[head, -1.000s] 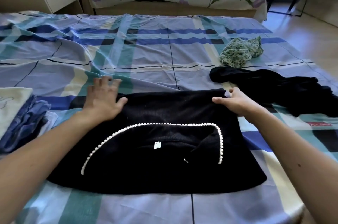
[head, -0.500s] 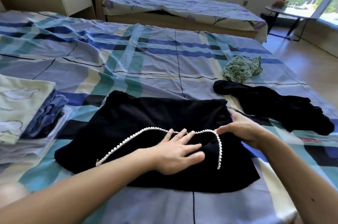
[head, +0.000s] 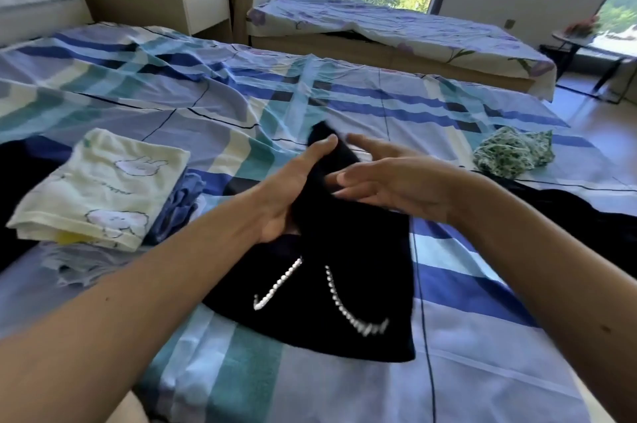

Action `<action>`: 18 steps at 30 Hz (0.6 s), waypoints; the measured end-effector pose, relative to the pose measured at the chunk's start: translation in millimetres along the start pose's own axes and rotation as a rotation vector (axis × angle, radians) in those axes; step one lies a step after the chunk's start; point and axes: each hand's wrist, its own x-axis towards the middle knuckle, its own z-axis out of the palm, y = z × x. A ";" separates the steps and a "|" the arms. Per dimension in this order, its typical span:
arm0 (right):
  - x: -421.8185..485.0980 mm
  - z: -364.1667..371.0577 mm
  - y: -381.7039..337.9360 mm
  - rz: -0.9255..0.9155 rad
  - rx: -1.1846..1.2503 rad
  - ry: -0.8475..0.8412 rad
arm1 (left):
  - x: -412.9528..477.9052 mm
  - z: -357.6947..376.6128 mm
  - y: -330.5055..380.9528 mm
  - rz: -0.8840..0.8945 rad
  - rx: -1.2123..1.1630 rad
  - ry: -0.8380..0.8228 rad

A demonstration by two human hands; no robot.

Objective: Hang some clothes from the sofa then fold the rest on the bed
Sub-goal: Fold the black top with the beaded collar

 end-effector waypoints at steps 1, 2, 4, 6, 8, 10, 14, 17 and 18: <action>5.9 11.4 0.3 -0.014 0.071 -0.058 | -2.6 -9.9 -2.7 0.011 0.014 0.027; 12.2 17.6 4.0 -0.035 0.113 -0.093 | -2.6 -19.2 -6.6 0.016 0.048 0.087; 21.9 25.8 12.6 -0.109 0.118 -0.059 | -3.1 -37.9 -15.9 0.024 0.159 0.268; 30.6 27.2 24.5 -0.186 0.051 0.082 | -0.6 -58.6 -23.4 0.041 0.216 0.405; 37.1 27.9 40.1 -0.273 -0.044 0.247 | 1.5 -75.5 -25.3 0.077 0.283 0.493; 41.3 28.0 64.2 -0.386 -0.259 0.367 | 0.1 -84.1 -23.9 0.097 0.498 0.583; 42.2 38.1 129.4 -0.147 -0.875 0.259 | -2.4 -74.1 -30.9 0.390 1.195 0.736; 38.3 45.6 159.6 0.024 -1.018 0.231 | 1.7 -46.7 -42.6 0.709 1.453 0.525; 36.5 46.5 163.0 0.025 -1.029 0.245 | 5.3 -40.3 -48.0 0.693 1.584 0.460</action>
